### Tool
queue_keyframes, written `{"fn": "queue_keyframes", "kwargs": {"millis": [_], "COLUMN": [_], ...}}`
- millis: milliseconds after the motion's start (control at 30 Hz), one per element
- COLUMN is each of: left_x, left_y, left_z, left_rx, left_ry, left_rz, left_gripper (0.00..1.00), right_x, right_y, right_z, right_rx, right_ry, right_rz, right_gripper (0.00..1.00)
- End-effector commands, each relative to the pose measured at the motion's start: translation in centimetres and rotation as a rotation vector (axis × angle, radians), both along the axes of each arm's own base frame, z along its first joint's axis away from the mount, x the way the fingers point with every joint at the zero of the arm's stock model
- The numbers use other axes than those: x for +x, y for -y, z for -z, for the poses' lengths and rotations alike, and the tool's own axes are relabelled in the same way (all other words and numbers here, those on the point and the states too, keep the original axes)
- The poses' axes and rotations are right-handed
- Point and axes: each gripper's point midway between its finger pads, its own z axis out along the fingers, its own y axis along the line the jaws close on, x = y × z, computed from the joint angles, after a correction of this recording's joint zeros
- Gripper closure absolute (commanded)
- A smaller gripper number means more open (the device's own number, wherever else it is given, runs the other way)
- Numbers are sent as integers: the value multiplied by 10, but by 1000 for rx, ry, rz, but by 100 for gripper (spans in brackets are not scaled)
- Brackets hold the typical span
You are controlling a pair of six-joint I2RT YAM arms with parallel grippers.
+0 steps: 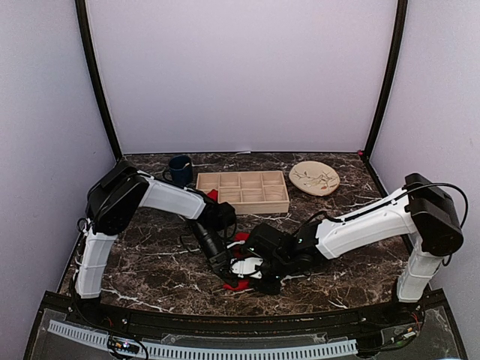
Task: Roll the socks
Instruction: Roll the sock at the center of the board.
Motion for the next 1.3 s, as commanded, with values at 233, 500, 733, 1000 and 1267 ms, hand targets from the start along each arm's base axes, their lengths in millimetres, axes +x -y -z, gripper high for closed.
{"fn": "queue_keyframes", "kwargs": {"millis": [233, 500, 733, 1000, 1267], "left_x": [18, 32, 50, 66, 75], "left_y": [-11, -12, -15, -20, -23], "left_z": [-13, -20, -26, -28, -37], "left_rx": [-4, -48, -79, -92, -123], "left_ry": [96, 124, 183, 269, 371], "left_rz": [-79, -143, -200, -266, -321], "left_gripper": [72, 70, 69, 68, 68], "right_x": [0, 4, 5, 6, 3], "right_y": [5, 8, 11, 12, 14], "right_z": [10, 10, 11, 14, 19], "right_rx": [13, 35, 57, 71, 70], "right_ry": [-177, -240, -297, -358, -438], "right_rz": [50, 78, 114, 149, 168], "right_gripper": [100, 100, 100, 100, 100]}}
